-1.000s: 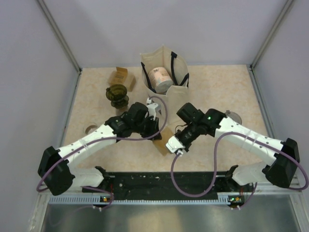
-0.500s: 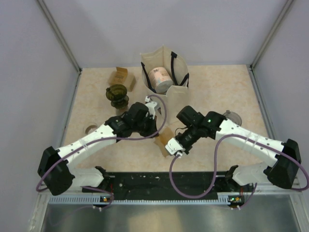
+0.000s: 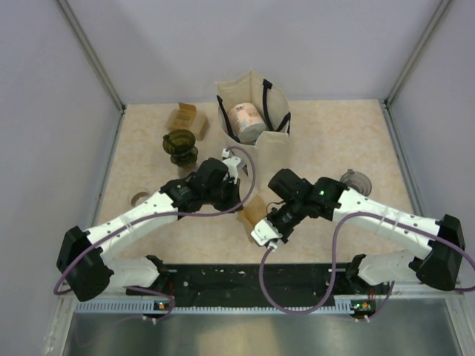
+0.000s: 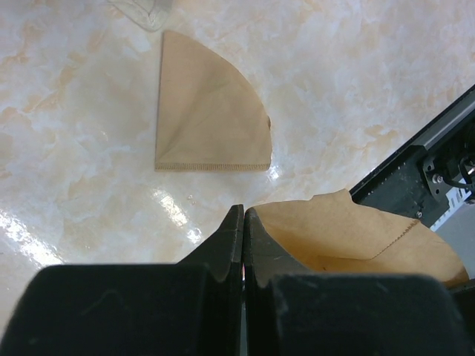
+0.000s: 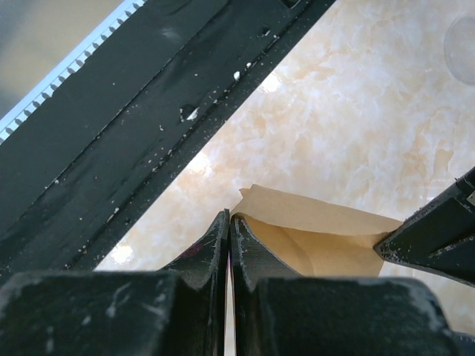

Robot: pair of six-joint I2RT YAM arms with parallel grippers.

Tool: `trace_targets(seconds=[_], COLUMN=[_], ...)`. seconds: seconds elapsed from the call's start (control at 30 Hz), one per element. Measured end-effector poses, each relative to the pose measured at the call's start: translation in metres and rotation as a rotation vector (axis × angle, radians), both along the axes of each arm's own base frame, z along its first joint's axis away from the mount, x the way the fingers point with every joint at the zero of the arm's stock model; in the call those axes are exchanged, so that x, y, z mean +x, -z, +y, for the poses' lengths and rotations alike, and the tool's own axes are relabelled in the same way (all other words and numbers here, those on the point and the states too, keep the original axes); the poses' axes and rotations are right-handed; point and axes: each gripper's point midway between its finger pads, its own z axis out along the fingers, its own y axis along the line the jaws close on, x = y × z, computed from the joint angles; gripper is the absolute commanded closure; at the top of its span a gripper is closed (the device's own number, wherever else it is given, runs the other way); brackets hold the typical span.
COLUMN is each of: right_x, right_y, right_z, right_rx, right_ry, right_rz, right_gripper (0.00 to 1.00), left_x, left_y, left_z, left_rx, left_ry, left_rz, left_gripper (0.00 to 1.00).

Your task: Place the coffee filter in the dripper

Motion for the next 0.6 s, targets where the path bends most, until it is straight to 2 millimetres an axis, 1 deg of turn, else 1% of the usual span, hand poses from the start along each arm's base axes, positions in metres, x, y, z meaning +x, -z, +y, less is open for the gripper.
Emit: trace_targets(seconds=[0.13,0.3,0.33,0.37,0.43,0.47,0.57,0.6], right_x=[0.003,0.013,0.015,0.019,0.025,0.028,0.034,0.036], right_y=[0.001,0.002,0.0,-0.002,-0.01,-0.013,-0.017,-0.017], right_z=[-0.001,-0.007,-0.007,-0.007,-0.007,-0.006,-0.004,-0.004], right_rx=[-0.01,-0.013,-0.009,-0.002,0.023,0.036,0.052,0.053], right_ry=[0.031,0.109,0.122,0.135,0.157,0.163,0.17,0.169], right_rz=[-0.003,-0.051,-0.065,-0.086,-0.126,-0.144,-0.181,-0.192], right_gripper=[1.0,1.0,0.98,0.91,0.73,0.54,0.37,0.23], left_x=[-0.001,-0.004,-0.005,-0.006,-0.007,-0.009,-0.013,-0.014], left_y=[0.001,0.0,0.0,-0.001,-0.001,-0.002,-0.006,-0.007], left_z=[0.001,-0.002,-0.002,-0.003,-0.003,-0.004,-0.006,-0.006], left_rx=[0.003,-0.007,-0.009,-0.012,-0.017,-0.021,-0.041,-0.046], left_ry=[0.001,0.028,0.035,0.04,0.049,0.056,0.079,0.084], left_rz=[0.003,0.01,0.013,0.014,0.015,0.015,0.022,0.023], left_gripper=[1.0,1.0,1.0,1.0,1.0,1.0,1.0,1.0])
